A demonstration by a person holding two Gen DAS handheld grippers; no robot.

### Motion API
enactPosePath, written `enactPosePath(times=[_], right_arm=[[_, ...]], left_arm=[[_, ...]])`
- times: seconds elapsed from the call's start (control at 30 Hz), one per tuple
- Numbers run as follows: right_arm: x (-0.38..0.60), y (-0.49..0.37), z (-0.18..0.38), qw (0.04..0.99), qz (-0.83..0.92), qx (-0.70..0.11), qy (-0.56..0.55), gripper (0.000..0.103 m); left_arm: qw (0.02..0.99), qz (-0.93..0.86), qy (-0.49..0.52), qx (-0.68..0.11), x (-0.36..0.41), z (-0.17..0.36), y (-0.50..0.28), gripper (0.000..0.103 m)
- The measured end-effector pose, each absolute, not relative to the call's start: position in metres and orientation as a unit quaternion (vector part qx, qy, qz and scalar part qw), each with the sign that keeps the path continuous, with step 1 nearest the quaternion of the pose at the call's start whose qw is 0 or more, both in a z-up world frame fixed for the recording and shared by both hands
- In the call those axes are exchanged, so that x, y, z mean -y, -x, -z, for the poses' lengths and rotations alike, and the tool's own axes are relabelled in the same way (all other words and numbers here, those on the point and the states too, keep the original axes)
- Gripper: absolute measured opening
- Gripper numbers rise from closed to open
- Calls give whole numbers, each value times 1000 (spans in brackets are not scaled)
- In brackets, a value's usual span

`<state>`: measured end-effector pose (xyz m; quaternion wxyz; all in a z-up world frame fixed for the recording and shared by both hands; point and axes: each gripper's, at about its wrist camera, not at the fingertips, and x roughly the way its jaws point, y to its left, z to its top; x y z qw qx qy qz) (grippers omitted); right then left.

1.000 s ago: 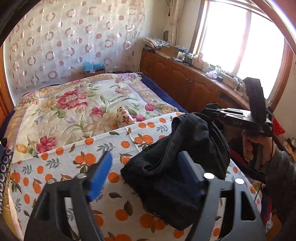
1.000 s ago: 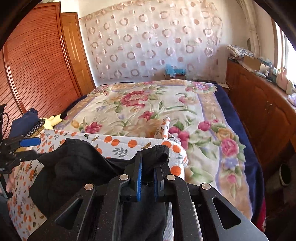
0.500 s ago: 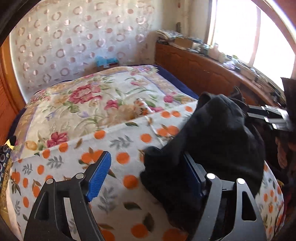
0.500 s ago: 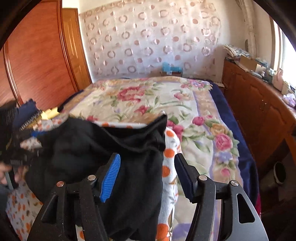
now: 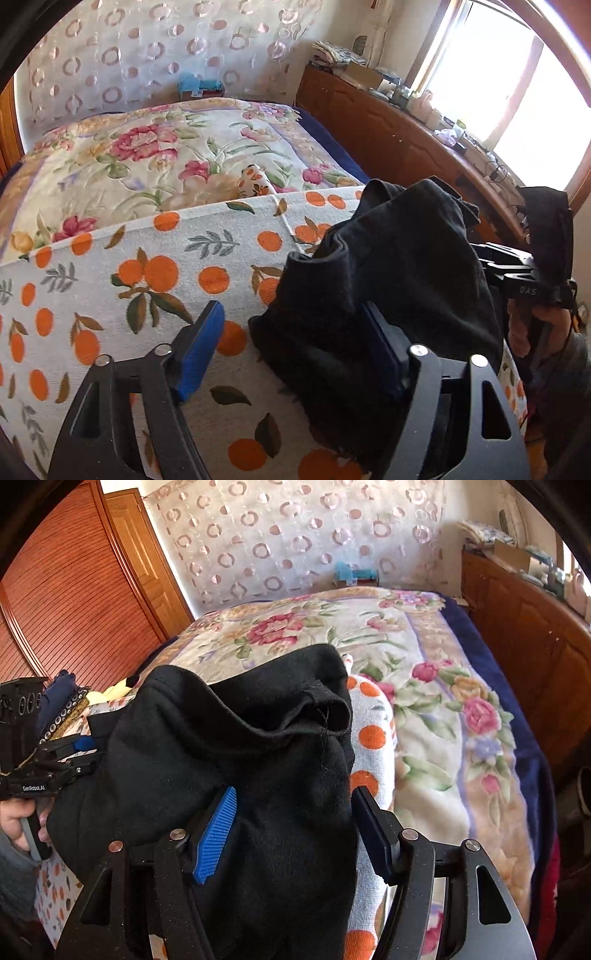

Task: Fold small clothes
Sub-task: 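Lift the folded shirt with both grippers and carry it toward the clothes stack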

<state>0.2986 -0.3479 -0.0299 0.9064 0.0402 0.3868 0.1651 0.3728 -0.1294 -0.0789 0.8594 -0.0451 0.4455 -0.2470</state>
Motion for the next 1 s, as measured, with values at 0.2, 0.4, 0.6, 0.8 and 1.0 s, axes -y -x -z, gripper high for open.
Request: enactPosePath(times=[0.2, 0.4, 0.6, 0.8, 1.0], right_arm=[[352, -301, 30, 900, -180, -395, -46, 46], [342, -295, 26, 899, -206, -385, -31, 16], [322, -262, -22, 923, -226, -310, -34, 14], [258, -251, -72, 919, -299, -257, -19, 13], [153, -260, -118, 900, -380, -213, 18, 13]], left_arm=[[840, 280, 72, -459, 135, 76, -372, 25], [846, 310, 90, -424, 119, 41, -347, 15], [876, 316, 88, -354, 77, -11, -289, 15], [910, 276, 101, -293, -11, -61, -237, 15], [941, 189, 117, -254, -115, -93, -191, 15]])
